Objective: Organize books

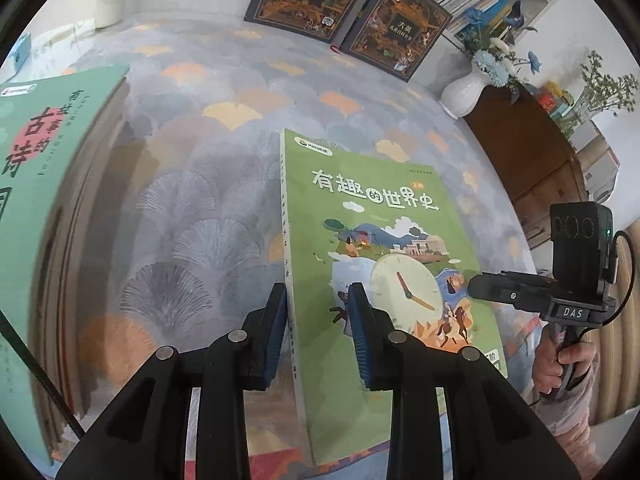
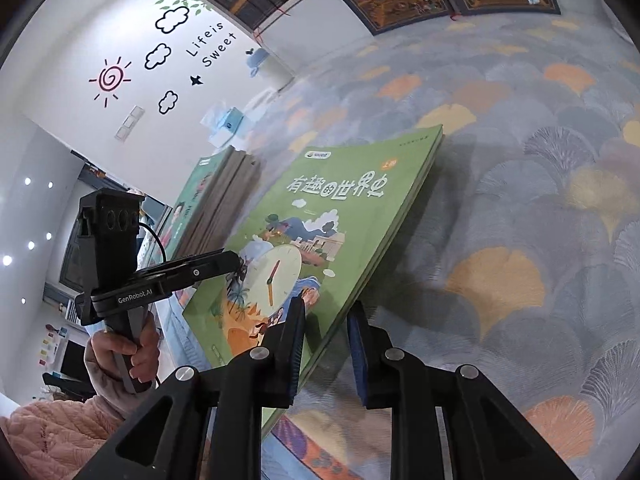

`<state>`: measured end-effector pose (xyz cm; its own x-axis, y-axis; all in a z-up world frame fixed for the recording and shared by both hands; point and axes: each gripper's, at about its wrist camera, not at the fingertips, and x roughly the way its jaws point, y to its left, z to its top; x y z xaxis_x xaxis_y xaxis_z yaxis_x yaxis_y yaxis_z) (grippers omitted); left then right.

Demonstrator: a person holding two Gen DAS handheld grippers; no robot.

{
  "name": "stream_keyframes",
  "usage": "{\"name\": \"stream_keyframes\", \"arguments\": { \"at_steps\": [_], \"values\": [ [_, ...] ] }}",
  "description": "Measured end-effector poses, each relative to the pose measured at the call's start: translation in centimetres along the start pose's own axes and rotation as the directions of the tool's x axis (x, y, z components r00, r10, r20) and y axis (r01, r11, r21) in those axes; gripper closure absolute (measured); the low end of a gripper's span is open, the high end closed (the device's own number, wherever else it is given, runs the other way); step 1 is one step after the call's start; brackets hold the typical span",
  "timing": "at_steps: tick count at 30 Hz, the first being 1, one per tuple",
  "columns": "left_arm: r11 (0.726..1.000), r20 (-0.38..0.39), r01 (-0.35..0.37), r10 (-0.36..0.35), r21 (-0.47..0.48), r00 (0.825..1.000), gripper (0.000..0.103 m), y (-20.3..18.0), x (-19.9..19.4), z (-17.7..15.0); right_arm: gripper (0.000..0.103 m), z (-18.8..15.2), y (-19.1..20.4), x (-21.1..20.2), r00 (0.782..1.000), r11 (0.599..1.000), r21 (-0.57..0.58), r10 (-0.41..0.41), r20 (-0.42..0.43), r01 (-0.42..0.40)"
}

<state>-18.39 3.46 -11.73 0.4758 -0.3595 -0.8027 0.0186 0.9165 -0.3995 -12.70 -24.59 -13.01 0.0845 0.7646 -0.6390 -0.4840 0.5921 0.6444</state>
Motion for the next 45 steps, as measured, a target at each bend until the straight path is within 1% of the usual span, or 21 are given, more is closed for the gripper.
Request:
{"name": "stream_keyframes", "arguments": {
  "at_steps": [2, 3, 6, 8, 15, 24, 29, 35, 40, 45],
  "values": [
    [1.0, 0.001, 0.019, -0.019, -0.017, 1.0, 0.077, 0.3, -0.3, 0.1, 0.082, 0.0, 0.7, -0.2, 1.0, 0.999, -0.035, -0.013, 0.018, 0.013],
    [1.0, -0.001, 0.017, -0.017, -0.016, 1.0, 0.077, 0.2, -0.3, 0.1, 0.082, -0.1, 1.3, -0.4, 0.999, 0.998, -0.061, -0.02, 0.029, 0.022],
    [1.0, 0.012, 0.004, -0.004, -0.001, 1.0, 0.077, 0.0, -0.8, 0.1, 0.082, -0.1, 2.2, -0.3, 0.999, 0.996, -0.081, -0.027, 0.033, 0.029],
    [1.0, 0.029, 0.016, -0.016, -0.001, 0.999, 0.077, 0.1, -1.4, 0.2, 0.082, 0.1, 2.8, -0.3, 0.999, 0.995, -0.092, -0.033, 0.034, 0.036],
    [1.0, 0.069, 0.005, -0.007, 0.024, 0.998, 0.077, 0.4, -3.4, 0.8, 0.082, 0.8, 4.2, -0.6, 0.999, 0.995, -0.102, -0.011, 0.046, 0.016],
    [0.999, 0.104, -0.001, -0.002, 0.032, 0.995, 0.077, 1.1, -5.1, 1.3, 0.081, 1.4, 6.2, -0.2, 0.999, 0.994, -0.112, -0.008, 0.048, 0.014],
    [1.0, 0.106, 0.03, -0.031, 0.01, 0.994, 0.075, 1.8, -5.5, 1.6, 0.081, 1.6, 7.1, -0.4, 0.998, 0.99, -0.138, -0.004, 0.065, 0.013],
    [0.999, 0.141, 0.026, -0.029, 0.023, 0.99, 0.075, 2.4, -7.2, 1.9, 0.081, 2.1, 7.7, 0.2, 0.998, 0.99, -0.141, 0.016, 0.064, -0.007],
    [0.999, 0.173, 0.016, -0.021, 0.033, 0.985, 0.075, 3.1, -9.0, 2.5, 0.081, 2.8, 9.4, 0.4, 0.997, 0.987, -0.162, 0.033, 0.071, -0.021],
    [0.999, 0.197, 0.033, -0.037, 0.024, 0.98, 0.075, 4.5, -10.8, 2.7, 0.081, 3.7, 11.6, 0.7, 0.996, 0.98, -0.195, 0.049, 0.081, -0.033]
  ]
}}
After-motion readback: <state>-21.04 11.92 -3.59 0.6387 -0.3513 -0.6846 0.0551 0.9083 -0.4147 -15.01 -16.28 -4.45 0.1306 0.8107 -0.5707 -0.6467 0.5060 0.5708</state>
